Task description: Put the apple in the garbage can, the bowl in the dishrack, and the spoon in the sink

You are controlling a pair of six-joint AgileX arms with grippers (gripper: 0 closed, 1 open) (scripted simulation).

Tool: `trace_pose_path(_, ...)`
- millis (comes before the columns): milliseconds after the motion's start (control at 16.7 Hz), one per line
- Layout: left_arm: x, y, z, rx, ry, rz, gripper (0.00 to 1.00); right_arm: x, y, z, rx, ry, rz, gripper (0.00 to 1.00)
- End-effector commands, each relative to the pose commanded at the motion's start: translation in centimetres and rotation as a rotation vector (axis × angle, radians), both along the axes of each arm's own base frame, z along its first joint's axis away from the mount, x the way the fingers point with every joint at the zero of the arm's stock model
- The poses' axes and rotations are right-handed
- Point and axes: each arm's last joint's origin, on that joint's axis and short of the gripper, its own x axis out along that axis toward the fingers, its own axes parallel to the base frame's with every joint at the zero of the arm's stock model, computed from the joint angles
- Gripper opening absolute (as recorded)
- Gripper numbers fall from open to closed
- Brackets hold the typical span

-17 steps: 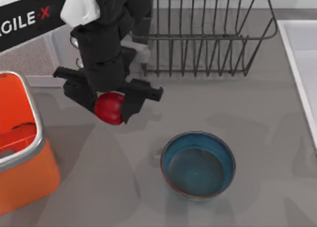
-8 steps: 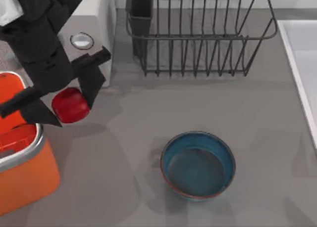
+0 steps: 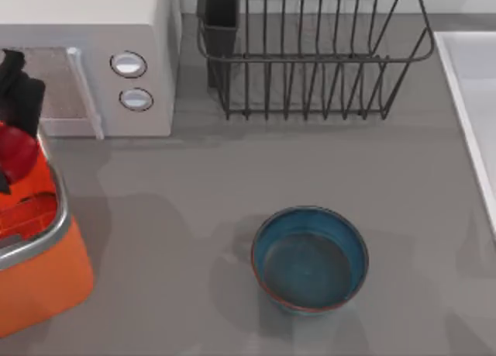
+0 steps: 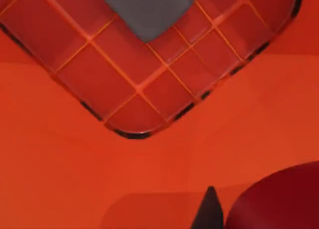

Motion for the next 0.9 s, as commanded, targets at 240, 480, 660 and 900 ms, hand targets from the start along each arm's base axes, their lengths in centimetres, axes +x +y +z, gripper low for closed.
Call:
trace_pose_path(240, -0.6, 2.6, 0.2, 0.040, 0.007, 0.187, 0.00, 0.0, 0.0, 0.0, 0.000, 0.000, 0.000, 1.00)
trace_pose_path(480, -0.8, 3.1, 0.2, 0.050, 0.009, 0.221, 0.00, 0.0, 0.0, 0.0, 0.000, 0.000, 0.000, 1.00)
trace_pose_path(660, -0.6, 3.0, 0.2, 0.047, 0.006, 0.213, 0.00, 0.0, 0.0, 0.0, 0.000, 0.000, 0.000, 1.00)
trace_pose_path(900, -0.5, 3.1, -1.3, 0.048, 0.007, 0.212, 0.00, 0.0, 0.0, 0.0, 0.000, 0.000, 0.000, 1.00)
